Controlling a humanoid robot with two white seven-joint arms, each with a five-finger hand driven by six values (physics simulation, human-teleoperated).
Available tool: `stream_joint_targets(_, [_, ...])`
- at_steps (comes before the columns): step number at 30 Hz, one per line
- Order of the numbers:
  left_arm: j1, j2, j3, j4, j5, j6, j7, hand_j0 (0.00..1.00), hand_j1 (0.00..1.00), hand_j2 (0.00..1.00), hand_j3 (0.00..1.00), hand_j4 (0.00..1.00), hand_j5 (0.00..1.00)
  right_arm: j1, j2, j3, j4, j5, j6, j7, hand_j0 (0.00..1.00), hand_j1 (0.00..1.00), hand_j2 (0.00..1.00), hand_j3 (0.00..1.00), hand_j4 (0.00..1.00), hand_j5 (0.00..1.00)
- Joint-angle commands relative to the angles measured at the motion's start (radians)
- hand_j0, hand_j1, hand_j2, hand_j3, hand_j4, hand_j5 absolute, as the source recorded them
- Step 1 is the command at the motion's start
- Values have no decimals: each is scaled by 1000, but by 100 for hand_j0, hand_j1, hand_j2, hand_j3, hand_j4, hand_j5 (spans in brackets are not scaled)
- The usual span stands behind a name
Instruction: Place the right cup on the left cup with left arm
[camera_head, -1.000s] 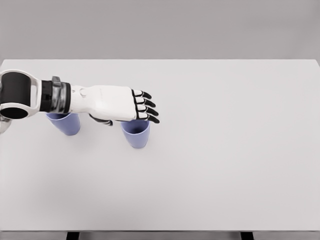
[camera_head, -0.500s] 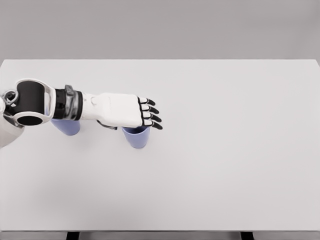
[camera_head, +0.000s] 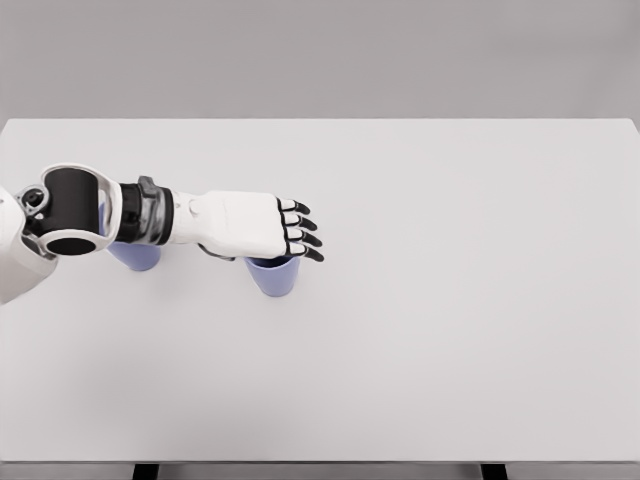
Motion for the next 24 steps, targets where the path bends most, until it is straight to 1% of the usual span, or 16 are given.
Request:
stream_joint_targets(1, [0,-1,0,1,-1,2,0,100,100,100,100,100,100,0,0,0,0,0,0,0,100,100,100,100,100,100])
stream_joint_targets(7, [0,-7,0,1,-1,2,0,100,100,100,100,100,100,0,0,0,0,0,0,0,100,100,100,100,100,100])
stream_joint_targets(16, [8,-24,0,1,-22,2,0,100,100,100,100,100,100,0,0,0,0,0,0,0,100,100,100,100,100,100])
stream_joint_targets(17, [8,-23,0,1,-22,2,0,98,98,98,98,98,98,0,0,0,0,0,0,0,100,100,100,100,100,100])
stream_joint_targets(18, [9,-21,0,1,-19,2,0,90,90,90,90,90,90,0,0,0,0,0,0,0,100,100,100,100,100,100])
stream_joint_targets(19, [12,-20,0,1,-19,2,0,86,86,86,86,86,86,0,0,0,0,0,0,0,100,100,100,100,100,100])
stream_joint_targets(20, [12,-18,0,1,-19,2,0,83,83,83,83,83,83,0,0,0,0,0,0,0,100,100,100,100,100,100])
stream_joint_targets(22, [12,-18,0,1,-19,2,0,83,83,83,83,83,83,0,0,0,0,0,0,0,100,100,100,100,100,100])
stream_joint_targets(24, [14,-15,0,1,-18,2,0,78,78,78,78,78,78,0,0,0,0,0,0,0,100,100,100,100,100,100])
